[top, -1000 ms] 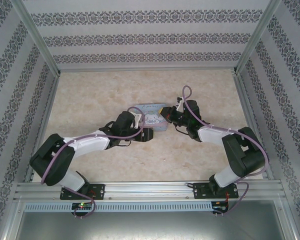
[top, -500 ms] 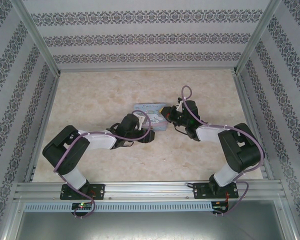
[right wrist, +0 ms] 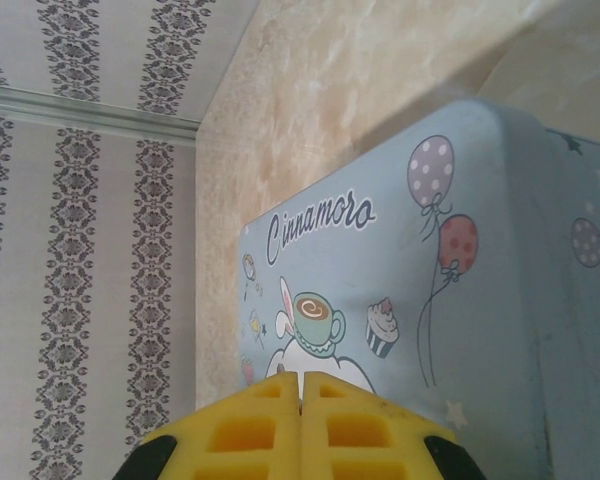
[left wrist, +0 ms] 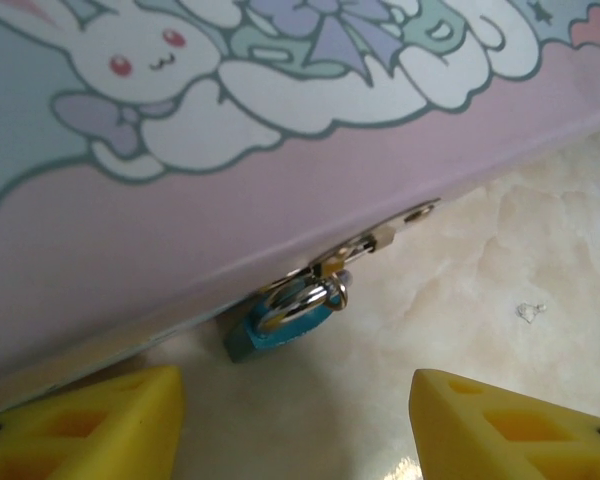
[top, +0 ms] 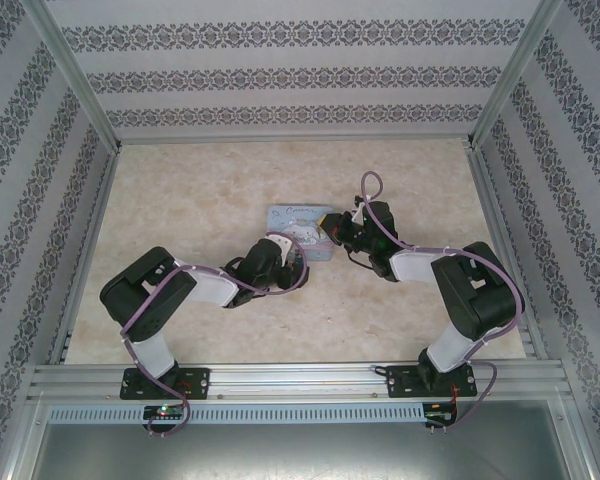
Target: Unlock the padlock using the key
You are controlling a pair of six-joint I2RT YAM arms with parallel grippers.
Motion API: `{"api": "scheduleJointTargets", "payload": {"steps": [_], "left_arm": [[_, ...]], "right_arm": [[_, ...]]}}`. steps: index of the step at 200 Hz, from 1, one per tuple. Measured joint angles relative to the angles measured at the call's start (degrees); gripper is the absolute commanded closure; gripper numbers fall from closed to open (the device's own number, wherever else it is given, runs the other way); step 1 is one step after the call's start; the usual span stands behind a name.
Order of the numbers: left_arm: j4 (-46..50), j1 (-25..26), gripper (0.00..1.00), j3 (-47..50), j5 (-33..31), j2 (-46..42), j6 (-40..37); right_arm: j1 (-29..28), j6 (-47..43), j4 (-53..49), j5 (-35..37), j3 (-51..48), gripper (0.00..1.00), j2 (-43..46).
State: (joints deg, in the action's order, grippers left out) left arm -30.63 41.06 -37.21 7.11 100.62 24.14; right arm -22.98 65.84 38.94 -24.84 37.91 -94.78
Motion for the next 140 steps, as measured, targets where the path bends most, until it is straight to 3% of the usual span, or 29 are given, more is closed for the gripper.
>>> {"api": "scheduleJointTargets", "payload": {"steps": [64,140], "left_arm": [[-3.50,0.13,0.38,-2.97,-1.07,3.98,-0.37],[-4.37,0.13,0.38,-7.19,3.34,5.99,2.58]], "right_arm": [[0.00,0.00,0.33,0.02,0.00,1.00,-0.83],[-0.02,0.26,2.43,0.44,0.07,1.00,-3.02]]}}
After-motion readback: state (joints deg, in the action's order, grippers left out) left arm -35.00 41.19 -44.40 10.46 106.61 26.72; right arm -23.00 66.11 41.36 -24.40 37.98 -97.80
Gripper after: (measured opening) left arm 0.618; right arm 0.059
